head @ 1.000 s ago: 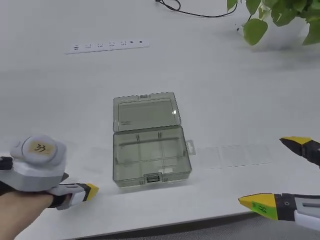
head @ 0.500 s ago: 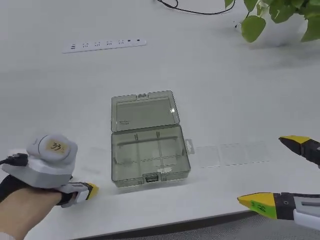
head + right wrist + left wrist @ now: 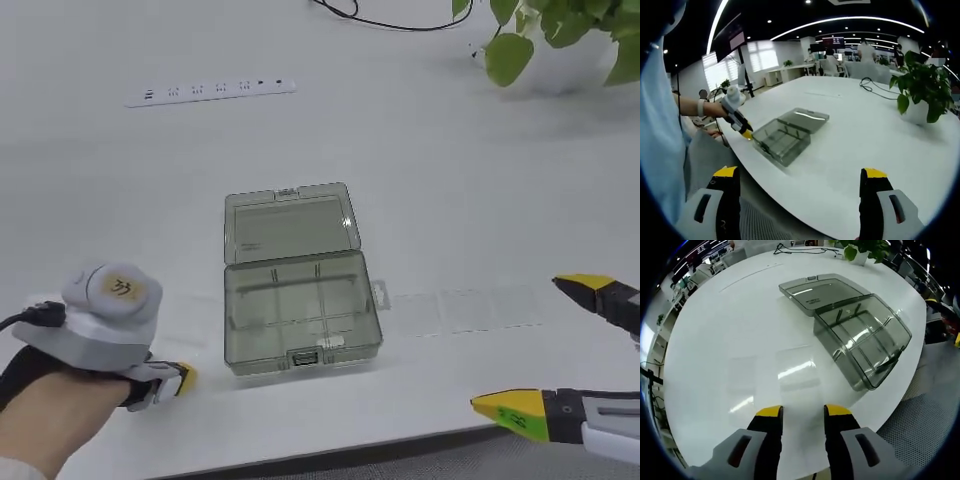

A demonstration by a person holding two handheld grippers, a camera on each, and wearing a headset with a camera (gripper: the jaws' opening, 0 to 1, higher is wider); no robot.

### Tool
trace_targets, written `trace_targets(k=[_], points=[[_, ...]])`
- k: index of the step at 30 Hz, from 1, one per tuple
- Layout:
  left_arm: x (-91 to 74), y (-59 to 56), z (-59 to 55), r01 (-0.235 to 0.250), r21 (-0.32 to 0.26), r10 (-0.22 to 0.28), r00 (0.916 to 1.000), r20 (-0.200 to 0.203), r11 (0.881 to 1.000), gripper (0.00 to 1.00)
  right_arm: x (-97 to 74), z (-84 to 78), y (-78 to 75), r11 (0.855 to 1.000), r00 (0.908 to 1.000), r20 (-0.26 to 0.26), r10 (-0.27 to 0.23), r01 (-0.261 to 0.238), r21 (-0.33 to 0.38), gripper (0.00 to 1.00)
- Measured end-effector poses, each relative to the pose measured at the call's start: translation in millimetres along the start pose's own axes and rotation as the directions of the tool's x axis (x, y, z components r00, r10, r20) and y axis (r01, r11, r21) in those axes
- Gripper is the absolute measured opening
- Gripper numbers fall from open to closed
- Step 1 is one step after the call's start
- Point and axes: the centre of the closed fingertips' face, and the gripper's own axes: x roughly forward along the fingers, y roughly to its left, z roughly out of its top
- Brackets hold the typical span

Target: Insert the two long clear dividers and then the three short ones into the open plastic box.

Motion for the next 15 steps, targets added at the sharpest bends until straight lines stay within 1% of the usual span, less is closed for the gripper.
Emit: trace_targets(k=[1, 2, 6, 12, 15], points=[[0.3, -0.1, -0.9, 0.003, 0.003, -0.003, 1.0000, -0.002, 1.000, 0.31, 0.3, 0.5, 0.2, 1.000, 1.0000, 0.000, 0.001, -0.001, -0.001, 1.00], [0.1, 0.5, -1.1, 0.003, -0.009, -0.003, 1.0000, 0.000, 1.000, 0.31, 0.7, 0.5, 0.7, 1.000, 1.0000, -0.003, 0.004, -0.004, -0.003, 1.00], [-0.2, 0.4, -3.1, 0.009, -0.020, -0.008, 1.0000, 0.001, 1.000, 0.31, 1.6, 2.2, 2.1, 1.000, 1.0000, -0.001, 0.009, -0.009, -0.007, 1.00], [-1.9, 1.1, -4.3, 0.019, -0.052, -0.018, 0.9996, 0.022, 0.998, 0.31, 3.9, 3.1, 4.7, 1.000, 0.9998, -0.005, 0.018, -0.018, -0.010, 1.00], [-3.4, 1.2, -4.2, 0.024, -0.073, -0.021, 0.9990, 0.039, 0.997, 0.31, 5.1, 3.4, 6.1, 1.000, 0.9997, -0.007, 0.024, -0.024, -0.010, 1.00]])
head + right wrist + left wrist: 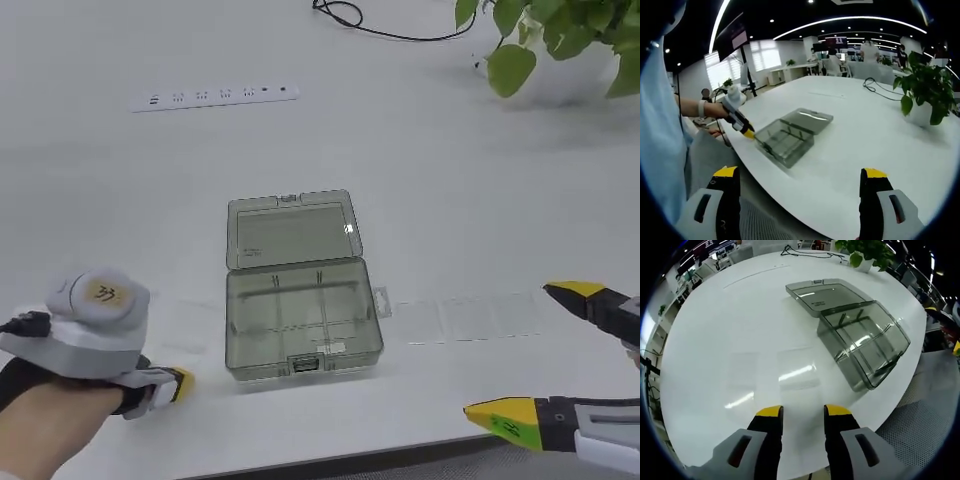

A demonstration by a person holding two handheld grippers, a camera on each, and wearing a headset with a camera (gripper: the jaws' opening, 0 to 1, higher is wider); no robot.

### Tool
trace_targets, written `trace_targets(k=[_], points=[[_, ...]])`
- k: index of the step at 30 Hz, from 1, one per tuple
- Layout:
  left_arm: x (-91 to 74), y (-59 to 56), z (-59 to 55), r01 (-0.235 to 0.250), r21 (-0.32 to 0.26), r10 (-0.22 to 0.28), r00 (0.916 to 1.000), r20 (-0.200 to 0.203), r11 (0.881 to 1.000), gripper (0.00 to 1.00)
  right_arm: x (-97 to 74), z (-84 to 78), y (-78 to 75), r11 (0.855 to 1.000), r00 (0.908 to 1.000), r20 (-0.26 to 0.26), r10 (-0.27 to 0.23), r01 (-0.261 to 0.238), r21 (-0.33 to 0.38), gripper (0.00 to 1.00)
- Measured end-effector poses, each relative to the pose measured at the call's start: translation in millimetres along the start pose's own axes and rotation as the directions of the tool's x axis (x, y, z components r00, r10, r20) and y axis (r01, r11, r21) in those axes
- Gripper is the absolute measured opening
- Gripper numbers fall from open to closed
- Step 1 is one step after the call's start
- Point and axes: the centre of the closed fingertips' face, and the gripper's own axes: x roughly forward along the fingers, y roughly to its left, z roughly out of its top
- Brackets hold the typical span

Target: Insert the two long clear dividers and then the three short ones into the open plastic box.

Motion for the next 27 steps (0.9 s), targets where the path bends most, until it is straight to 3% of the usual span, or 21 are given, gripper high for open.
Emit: trace_targets(k=[15, 19, 27], points=[[-12.5, 3.8, 7.1, 0.016, -0.072, -0.008, 0.9941, 0.108, 0.997, 0.31, 6.7, 5.2, 5.5, 1.000, 0.9999, -0.003, 0.013, -0.013, 0.019, 0.98], [-17.7, 3.1, 12.9, 0.025, -0.087, -0.011, 0.9886, 0.150, 0.996, 0.31, 9.0, 10.4, 5.9, 1.000, 0.9998, 0.004, 0.019, -0.019, 0.020, 0.97], [-33.5, -0.9, 27.6, 0.041, -0.109, -0.012, 0.9676, 0.252, 0.993, 0.30, 17.3, 24.0, 5.3, 0.999, 0.9991, 0.020, 0.036, -0.037, 0.032, 0.94]])
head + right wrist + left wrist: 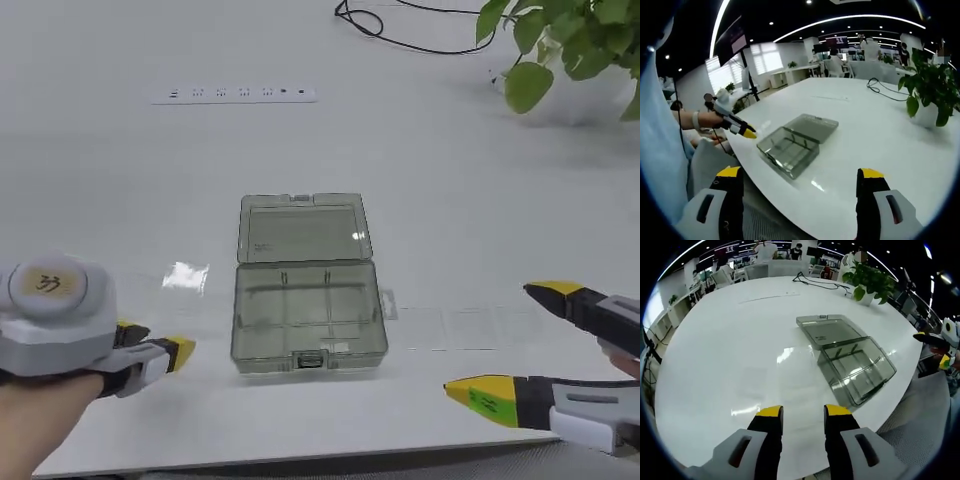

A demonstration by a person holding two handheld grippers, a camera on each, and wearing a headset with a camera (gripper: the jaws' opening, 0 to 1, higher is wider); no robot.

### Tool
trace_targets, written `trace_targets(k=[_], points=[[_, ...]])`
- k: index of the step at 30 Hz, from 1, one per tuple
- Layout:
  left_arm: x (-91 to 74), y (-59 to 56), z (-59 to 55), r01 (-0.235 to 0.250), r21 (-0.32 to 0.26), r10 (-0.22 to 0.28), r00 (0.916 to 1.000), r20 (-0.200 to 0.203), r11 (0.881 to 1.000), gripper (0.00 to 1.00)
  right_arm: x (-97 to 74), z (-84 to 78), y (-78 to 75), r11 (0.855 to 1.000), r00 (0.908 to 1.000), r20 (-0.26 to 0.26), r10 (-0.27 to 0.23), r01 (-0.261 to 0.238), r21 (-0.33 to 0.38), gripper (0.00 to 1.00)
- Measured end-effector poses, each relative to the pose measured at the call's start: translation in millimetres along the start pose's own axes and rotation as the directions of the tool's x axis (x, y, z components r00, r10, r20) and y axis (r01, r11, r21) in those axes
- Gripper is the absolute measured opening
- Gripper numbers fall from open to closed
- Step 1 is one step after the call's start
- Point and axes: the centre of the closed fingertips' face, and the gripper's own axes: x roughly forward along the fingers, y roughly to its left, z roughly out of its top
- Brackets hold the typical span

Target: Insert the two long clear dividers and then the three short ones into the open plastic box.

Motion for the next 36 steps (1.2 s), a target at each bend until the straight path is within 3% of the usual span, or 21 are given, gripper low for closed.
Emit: trace_targets(k=[7, 19, 24, 36], points=[[-7.3, -9.0, 9.6, 0.021, -0.027, -0.019, 0.9981, 0.059, 0.999, 0.30, 10.9, 16.6, 2.5, 1.000, 0.9995, 0.012, 0.028, -0.028, 0.000, 0.92], [-14.8, -38.0, 29.8, 0.069, -0.016, -0.066, 0.9880, 0.140, 0.998, 0.30, 34.7, 35.2, 13.7, 0.994, 0.9943, 0.043, 0.097, -0.099, 0.048, 0.88], [-14.7, -57.5, 38.6, 0.105, 0.008, -0.104, 0.9817, 0.159, 0.994, 0.30, 44.0, 42.8, 20.6, 0.990, 0.9911, 0.060, 0.119, -0.123, 0.072, 0.87], [-6.9, -104.4, 55.3, 0.185, 0.088, -0.198, 0.9641, 0.176, 0.979, 0.30, 59.2, 46.1, 30.6, 0.976, 0.9828, 0.058, 0.175, -0.181, 0.122, 0.70]])
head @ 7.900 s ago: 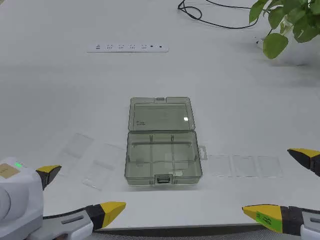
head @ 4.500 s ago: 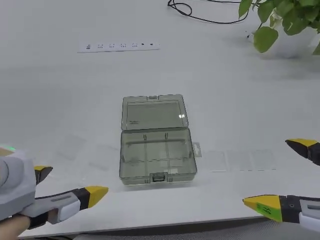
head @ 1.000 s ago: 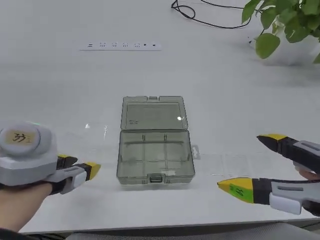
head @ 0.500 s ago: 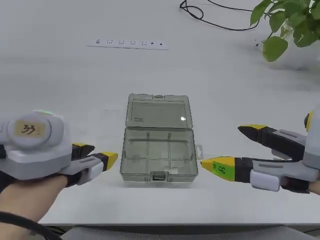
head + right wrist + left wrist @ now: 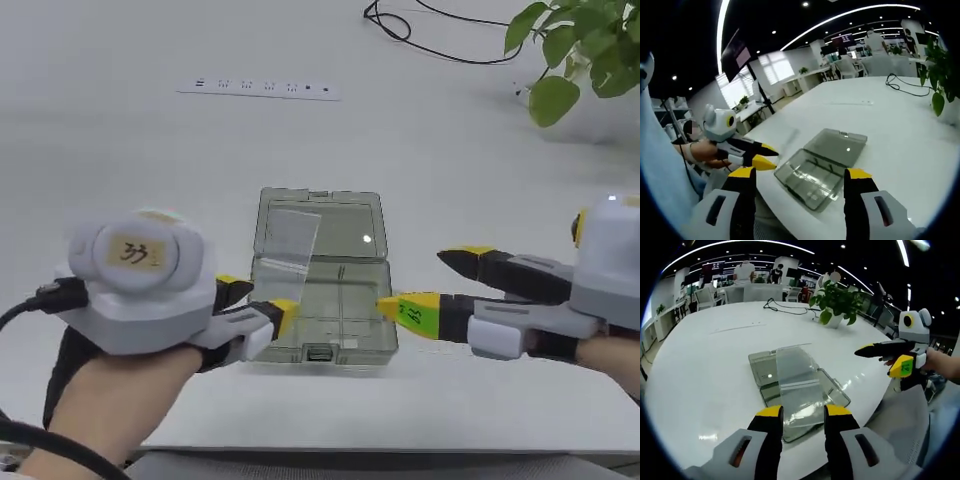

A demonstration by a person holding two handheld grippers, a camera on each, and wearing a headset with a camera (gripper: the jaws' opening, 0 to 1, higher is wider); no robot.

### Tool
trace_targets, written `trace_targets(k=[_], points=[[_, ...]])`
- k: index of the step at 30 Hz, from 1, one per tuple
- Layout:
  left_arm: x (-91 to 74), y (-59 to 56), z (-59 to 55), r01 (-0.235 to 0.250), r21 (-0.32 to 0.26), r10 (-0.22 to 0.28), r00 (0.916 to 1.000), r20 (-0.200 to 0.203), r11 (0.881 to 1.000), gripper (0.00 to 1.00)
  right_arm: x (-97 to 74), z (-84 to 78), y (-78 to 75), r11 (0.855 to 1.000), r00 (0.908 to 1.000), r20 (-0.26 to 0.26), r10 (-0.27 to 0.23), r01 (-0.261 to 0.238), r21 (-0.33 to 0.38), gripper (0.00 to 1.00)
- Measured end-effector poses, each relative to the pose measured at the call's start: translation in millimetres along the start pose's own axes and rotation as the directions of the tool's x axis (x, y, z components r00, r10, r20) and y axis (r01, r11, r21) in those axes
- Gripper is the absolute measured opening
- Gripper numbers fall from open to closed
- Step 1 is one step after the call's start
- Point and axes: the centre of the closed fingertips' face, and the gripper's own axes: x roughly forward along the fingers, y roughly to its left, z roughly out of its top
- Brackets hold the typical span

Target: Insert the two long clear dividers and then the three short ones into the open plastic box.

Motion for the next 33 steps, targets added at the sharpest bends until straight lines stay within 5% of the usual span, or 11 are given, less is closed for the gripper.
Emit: trace_targets(k=[8, 15, 33], points=[[13.6, -32.4, 3.2, 0.066, 0.051, -0.066, 0.9978, -0.004, 0.997, 0.30, 10.0, 5.0, -1.0, 0.998, 0.9997, 0.025, 0.005, -0.007, 0.067, 0.58], [18.2, -48.4, 6.0, 0.096, 0.063, -0.097, 0.9953, 0.002, 0.993, 0.30, 16.9, 8.6, -5.7, 0.982, 0.9990, 0.044, 0.005, -0.013, 0.189, 0.42], [19.6, -52.9, 12.0, 0.104, 0.064, -0.106, 0.9939, 0.028, 0.992, 0.30, 29.3, 5.4, 1.4, 0.936, 0.9996, 0.021, 0.021, -0.027, 0.350, 0.11]])
